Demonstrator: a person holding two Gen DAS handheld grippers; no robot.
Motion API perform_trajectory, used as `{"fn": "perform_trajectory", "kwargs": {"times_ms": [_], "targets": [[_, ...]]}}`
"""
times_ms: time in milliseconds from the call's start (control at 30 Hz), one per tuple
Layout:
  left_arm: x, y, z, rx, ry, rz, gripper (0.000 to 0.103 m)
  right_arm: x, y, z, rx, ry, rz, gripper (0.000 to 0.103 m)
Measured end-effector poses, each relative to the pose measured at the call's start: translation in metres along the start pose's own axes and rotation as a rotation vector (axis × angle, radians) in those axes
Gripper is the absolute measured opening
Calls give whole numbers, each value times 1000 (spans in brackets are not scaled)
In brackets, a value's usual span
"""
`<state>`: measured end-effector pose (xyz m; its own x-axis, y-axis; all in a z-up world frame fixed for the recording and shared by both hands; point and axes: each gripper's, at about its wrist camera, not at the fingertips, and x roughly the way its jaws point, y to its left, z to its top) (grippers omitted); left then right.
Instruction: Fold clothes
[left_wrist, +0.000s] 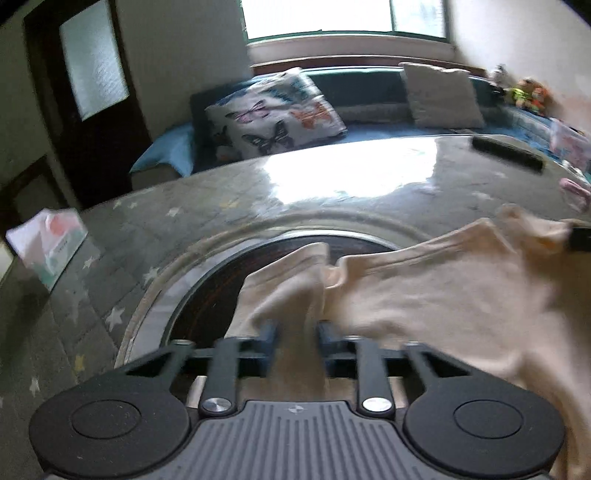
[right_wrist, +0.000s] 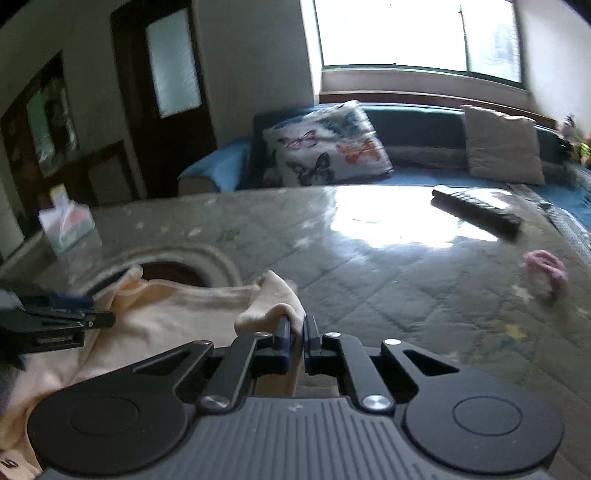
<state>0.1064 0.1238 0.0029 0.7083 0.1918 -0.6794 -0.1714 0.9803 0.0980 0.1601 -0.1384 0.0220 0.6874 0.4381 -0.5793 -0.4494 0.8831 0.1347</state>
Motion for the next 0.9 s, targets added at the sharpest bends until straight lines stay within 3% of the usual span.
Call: {"fn": "perform_trajectory", "kwargs": {"times_ms": [133,333,533,900], "targets": [[-12,24,-3,-75,-14,6,4,-28,-25,-4,64,-30,-59,5],[-62,76,-15,-220,-83,43,3,-64,-58,-26,154,-45,-149,5],[-112,129,-46,-339,-127,126,3,-83,-82,-54,232,-25,-226,5],[-138,186,-123,-444,-17,252,4,-91,-97,-91,292,28,-348,7]]}}
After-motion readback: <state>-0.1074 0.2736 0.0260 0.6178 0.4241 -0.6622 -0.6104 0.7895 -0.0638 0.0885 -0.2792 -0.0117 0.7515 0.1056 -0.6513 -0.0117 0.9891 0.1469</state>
